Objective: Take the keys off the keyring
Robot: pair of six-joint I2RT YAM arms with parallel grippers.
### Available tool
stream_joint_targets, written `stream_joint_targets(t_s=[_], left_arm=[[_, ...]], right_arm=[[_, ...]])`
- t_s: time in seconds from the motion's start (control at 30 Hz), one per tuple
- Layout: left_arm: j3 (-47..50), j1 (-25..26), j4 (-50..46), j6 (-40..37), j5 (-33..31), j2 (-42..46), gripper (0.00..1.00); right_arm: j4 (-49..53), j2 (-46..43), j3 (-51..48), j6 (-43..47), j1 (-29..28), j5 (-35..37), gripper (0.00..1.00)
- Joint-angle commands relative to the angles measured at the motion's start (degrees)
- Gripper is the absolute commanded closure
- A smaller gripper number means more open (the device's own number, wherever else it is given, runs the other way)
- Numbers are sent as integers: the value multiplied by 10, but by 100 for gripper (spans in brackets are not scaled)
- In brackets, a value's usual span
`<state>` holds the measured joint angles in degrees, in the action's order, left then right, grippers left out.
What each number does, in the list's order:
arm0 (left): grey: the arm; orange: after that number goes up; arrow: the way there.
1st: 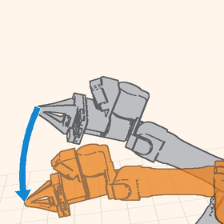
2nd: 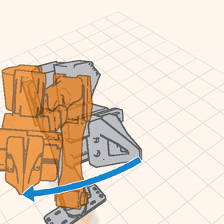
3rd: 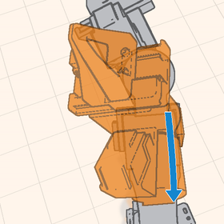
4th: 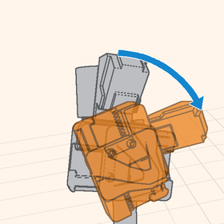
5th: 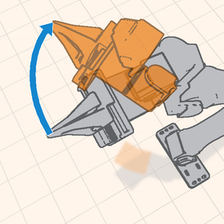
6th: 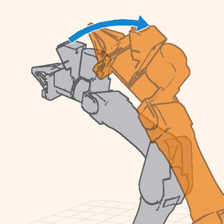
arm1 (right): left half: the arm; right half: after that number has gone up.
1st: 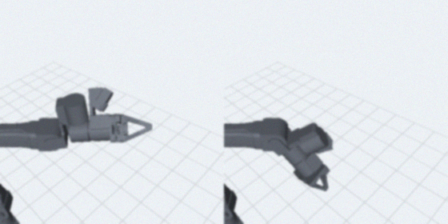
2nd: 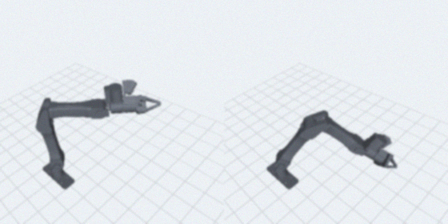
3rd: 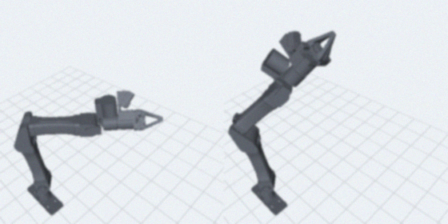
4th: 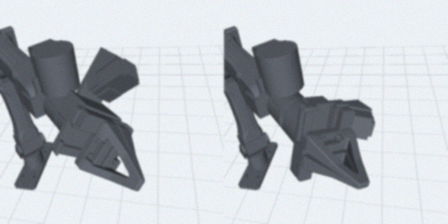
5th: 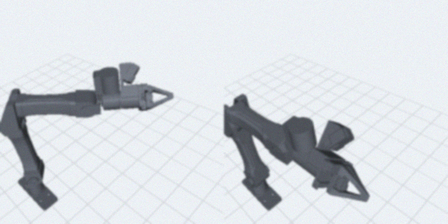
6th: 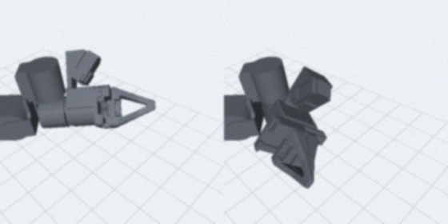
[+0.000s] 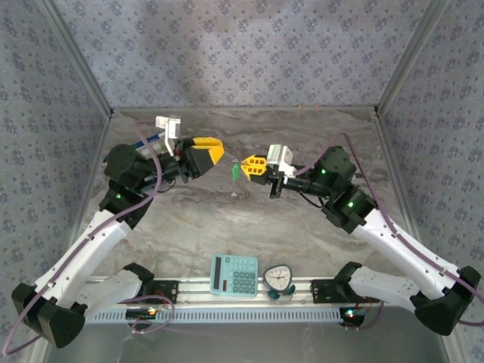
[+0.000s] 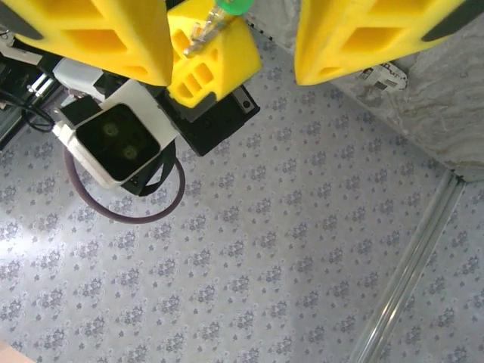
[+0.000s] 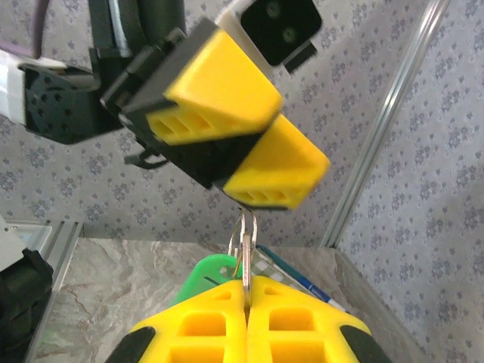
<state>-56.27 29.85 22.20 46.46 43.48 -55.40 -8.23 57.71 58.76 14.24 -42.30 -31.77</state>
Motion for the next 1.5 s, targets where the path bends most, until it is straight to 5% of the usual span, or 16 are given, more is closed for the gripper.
stream_joint_targets(t_s=[0.0, 0.3, 0.73, 0.83, 1.0, 1.3, 1.47], left_arm=[[-3, -11, -10, -25, 8, 9, 48], [-34, -5, -47, -47, 69, -21, 34], [-63, 36, -76, -85, 81, -47, 34], [-62, 38, -77, -85, 80, -50, 40], [-60, 39, -72, -87, 77, -48, 66], [-60, 39, -67, -83, 69, -45, 98], [-46, 33, -36, -58, 45, -34, 100]], right_arm=[[9, -8, 21, -10, 13, -15, 100], [25, 12, 42, -24, 27, -47, 100], [32, 32, 54, -36, 29, -54, 100], [33, 33, 54, -37, 29, -54, 100], [32, 32, 55, -40, 29, -56, 100], [32, 28, 52, -40, 29, -54, 100], [23, 21, 44, -40, 29, -48, 100]])
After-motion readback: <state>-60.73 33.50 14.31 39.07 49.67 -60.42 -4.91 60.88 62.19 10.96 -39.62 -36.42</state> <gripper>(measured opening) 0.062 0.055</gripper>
